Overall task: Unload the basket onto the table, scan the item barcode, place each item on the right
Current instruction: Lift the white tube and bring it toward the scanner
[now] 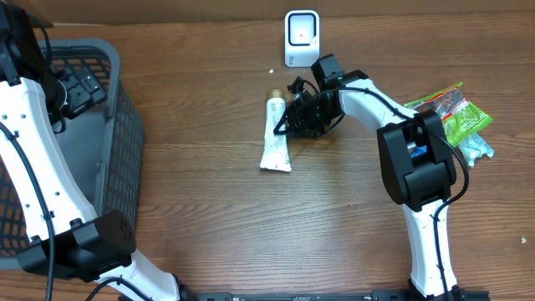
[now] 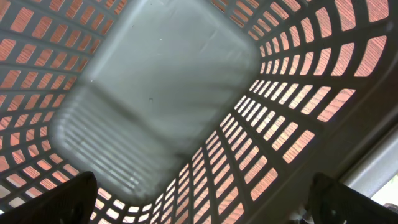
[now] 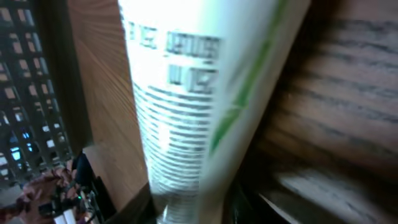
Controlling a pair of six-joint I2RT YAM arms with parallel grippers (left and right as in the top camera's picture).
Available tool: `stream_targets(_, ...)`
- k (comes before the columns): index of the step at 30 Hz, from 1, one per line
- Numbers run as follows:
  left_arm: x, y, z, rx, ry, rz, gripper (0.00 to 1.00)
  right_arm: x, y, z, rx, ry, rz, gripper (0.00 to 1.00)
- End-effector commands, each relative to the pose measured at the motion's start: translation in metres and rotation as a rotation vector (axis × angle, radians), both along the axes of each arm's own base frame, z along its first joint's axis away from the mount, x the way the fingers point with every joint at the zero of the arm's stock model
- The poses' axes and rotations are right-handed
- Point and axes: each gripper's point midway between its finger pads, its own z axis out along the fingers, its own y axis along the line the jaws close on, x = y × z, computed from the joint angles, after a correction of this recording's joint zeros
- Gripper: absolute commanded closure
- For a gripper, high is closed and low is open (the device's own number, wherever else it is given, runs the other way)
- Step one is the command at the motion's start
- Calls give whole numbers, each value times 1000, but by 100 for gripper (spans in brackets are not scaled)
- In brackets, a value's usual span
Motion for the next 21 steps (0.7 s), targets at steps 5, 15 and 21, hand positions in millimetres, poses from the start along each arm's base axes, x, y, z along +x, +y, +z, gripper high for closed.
stream_targets(5, 1, -4, 0, 2, 4, -28, 0, 0, -2, -5, 1, 31, -24, 96)
stream_targets(15, 1, -4, 0, 2, 4, -28, 0, 21, -27, 117, 39, -298, 1, 96)
stream_targets(21, 1, -4, 0, 2, 4, -28, 0, 14, -49, 217, -23, -558, -61, 96)
